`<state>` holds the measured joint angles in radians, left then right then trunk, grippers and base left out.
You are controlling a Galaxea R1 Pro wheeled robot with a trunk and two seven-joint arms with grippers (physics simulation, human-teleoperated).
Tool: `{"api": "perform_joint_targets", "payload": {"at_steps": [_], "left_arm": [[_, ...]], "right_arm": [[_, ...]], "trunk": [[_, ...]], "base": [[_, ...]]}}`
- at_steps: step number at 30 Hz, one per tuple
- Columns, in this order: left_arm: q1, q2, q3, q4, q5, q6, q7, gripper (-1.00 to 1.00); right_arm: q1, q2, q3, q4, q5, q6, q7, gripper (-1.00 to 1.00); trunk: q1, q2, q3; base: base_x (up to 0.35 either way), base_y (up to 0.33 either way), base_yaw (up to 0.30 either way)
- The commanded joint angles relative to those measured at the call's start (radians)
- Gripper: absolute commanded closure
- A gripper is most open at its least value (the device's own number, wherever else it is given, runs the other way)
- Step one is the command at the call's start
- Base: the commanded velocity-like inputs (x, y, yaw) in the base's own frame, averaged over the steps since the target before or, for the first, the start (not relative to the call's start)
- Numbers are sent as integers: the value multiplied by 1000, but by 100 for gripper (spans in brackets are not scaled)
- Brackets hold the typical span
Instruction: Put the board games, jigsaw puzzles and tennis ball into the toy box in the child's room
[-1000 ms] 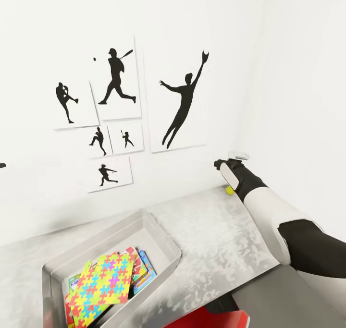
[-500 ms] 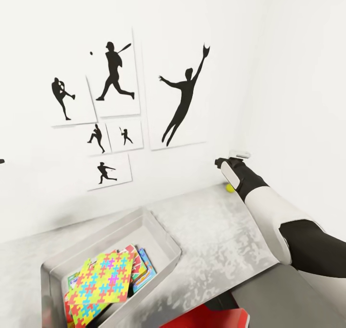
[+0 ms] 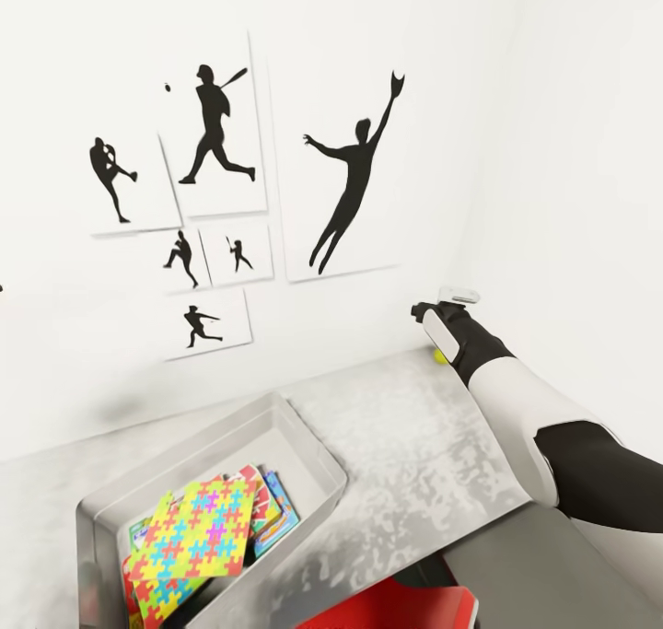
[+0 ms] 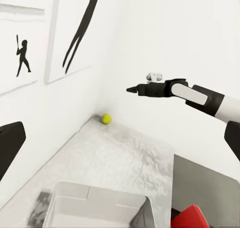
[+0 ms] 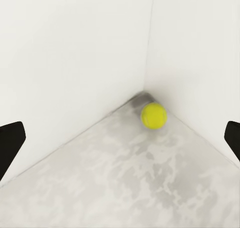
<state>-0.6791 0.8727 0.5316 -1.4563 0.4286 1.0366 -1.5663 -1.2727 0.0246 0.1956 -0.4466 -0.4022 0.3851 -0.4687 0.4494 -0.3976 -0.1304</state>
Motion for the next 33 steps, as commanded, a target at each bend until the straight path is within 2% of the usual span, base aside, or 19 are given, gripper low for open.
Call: {"api": "perform_joint_targets", "payload": {"at_steps": [1, 7, 12, 16, 17, 19, 23, 26, 29, 33], "left_arm": [[-6, 1, -16, -1, 1, 11, -5, -100], [-42, 4, -48, -2, 2, 11, -5, -100], [-60, -3, -75, 1, -7, 11, -5, -100], [-63, -7, -132, 3, -10, 11, 64, -100], [-64, -12, -158, 3, -8, 11, 99, -100], [-67, -19, -180, 2, -5, 11, 129, -100], [-93, -55, -214, -2, -3, 11, 177, -100], [-146, -104, -229, 0, -8, 11, 198, -100], [-201, -125, -243, 3, -10, 11, 217, -100], [-278, -134, -266, 6, -11, 11, 229, -100]], "right_arm": [[-1, -2, 8, -1, -9, 5, -8, -100], [-1, -4, 9, -1, -9, 3, -8, -100], [-1, -5, 10, -1, -8, 3, -8, -100], [0, -5, 10, -1, -6, 1, -8, -100], [1, -5, 10, -1, -5, 1, -8, -100], [0, -6, 10, -1, -5, 0, -8, -100], [0, -6, 10, -1, -5, 0, -8, -100], [0, -6, 10, -1, -4, 0, -8, -100], [0, -6, 10, -1, -4, 0, -8, -100], [0, -6, 10, -1, -4, 0, -8, -100]], "trunk": [[1, -2, -4], [1, -2, -14], [1, -2, -20], [1, -2, -22], [1, -2, -22], [1, -2, -22], [1, -2, -22], [1, -2, -22], [1, -2, -22], [1, -2, -22]], "base": [[0, 0, 0], [0, 0, 0], [0, 0, 0], [0, 0, 0], [0, 0, 0], [0, 0, 0], [0, 0, 0], [0, 0, 0], [0, 0, 0], [0, 0, 0]]}}
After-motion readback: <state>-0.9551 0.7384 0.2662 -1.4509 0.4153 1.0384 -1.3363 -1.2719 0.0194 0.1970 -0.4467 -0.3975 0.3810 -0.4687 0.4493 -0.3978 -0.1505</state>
